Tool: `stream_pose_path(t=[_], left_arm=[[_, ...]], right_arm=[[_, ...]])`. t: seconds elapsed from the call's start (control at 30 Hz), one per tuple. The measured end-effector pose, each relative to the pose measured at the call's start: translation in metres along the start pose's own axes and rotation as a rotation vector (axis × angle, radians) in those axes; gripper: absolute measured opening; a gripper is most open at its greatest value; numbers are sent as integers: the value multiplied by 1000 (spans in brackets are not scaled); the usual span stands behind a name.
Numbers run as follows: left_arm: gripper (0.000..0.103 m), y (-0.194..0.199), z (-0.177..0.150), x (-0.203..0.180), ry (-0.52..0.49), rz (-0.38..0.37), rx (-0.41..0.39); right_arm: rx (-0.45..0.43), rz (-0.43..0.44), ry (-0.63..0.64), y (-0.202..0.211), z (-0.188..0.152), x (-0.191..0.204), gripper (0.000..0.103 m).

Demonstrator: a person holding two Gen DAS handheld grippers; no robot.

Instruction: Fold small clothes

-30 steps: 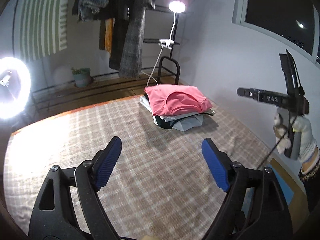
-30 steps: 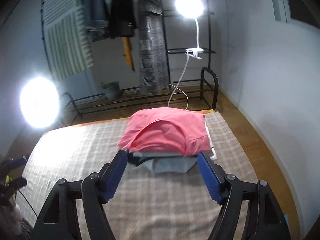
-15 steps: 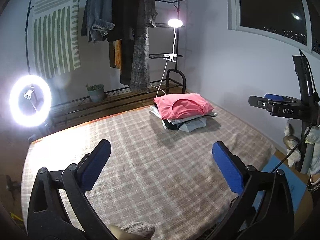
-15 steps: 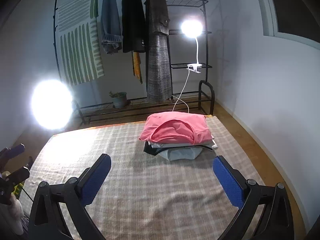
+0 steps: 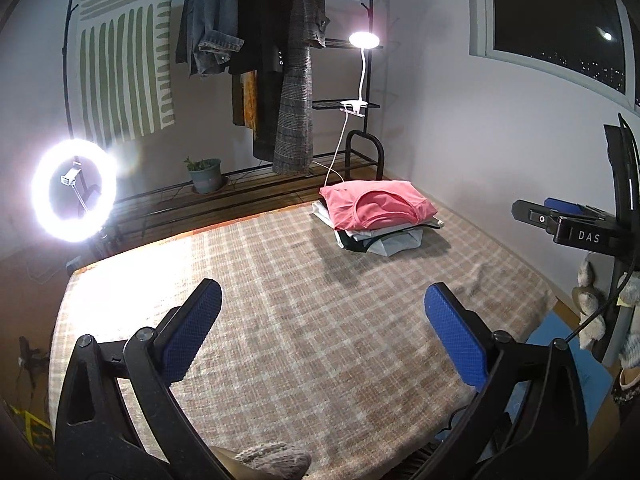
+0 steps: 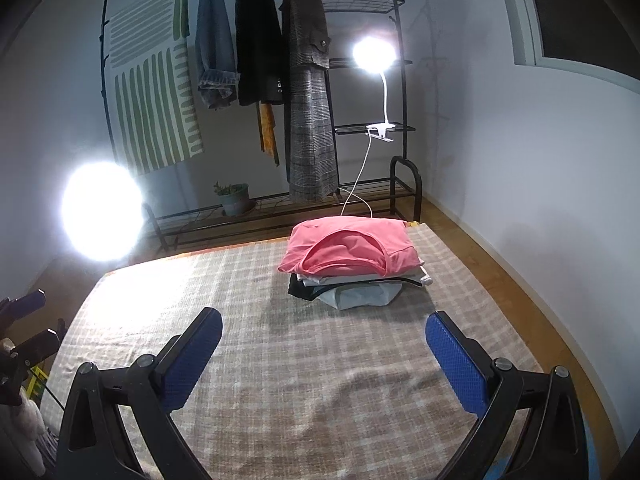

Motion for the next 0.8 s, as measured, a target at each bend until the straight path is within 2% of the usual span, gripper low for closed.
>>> stream_pose_path(t=[0.8], left_arm=[[103,-1,4,1,1,-24,7]], right_arm=[[-23,-6,13,2,2,8,103]])
Point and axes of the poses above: each gripper's, at about its wrist camera, not at the fingertips, and y roughly against the way its jaws point, x to its left, z to its top, the point moved 4 cm from there along -y, roughly the way its jaws point, and after that the axes turned 15 degrees about -z, right-handed, at the moved point
